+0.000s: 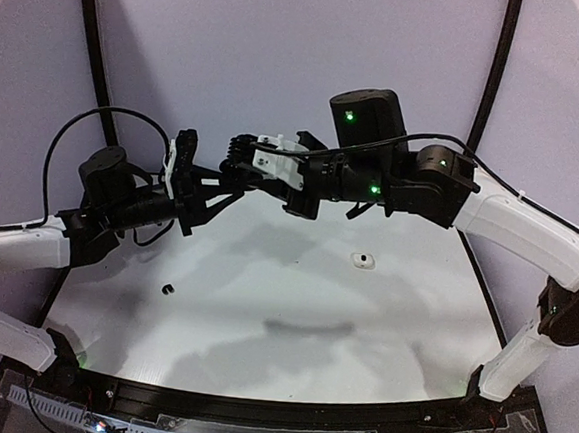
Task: Insert the wireless bluetooth earbuds into the charging case
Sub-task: Insert the right earbud into the right side groove of the charging case, then move the left earbud to the center of the board.
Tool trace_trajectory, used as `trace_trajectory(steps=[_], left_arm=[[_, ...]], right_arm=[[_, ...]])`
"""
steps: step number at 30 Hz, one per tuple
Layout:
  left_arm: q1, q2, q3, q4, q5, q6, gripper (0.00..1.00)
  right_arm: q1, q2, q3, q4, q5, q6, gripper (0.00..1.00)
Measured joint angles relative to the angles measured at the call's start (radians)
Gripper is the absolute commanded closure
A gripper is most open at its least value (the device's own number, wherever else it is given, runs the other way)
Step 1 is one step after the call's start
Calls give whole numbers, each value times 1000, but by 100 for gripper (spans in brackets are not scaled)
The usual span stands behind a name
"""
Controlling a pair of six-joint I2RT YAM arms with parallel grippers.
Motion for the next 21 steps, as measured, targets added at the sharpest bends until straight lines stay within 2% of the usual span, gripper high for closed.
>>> trace_trajectory(steps=[9,15,21], left_arm=[[0,-3,-8,32,58,16,99],[2,-20,-47,79,223,37,99],[7,-20,-53,165,366,-8,99]], right_arm=[[0,-58,-1,-19,-80,88,73],[-48,-164,-40,20,-175,204,63],[-140,-315,-159,168,-283,385,55]])
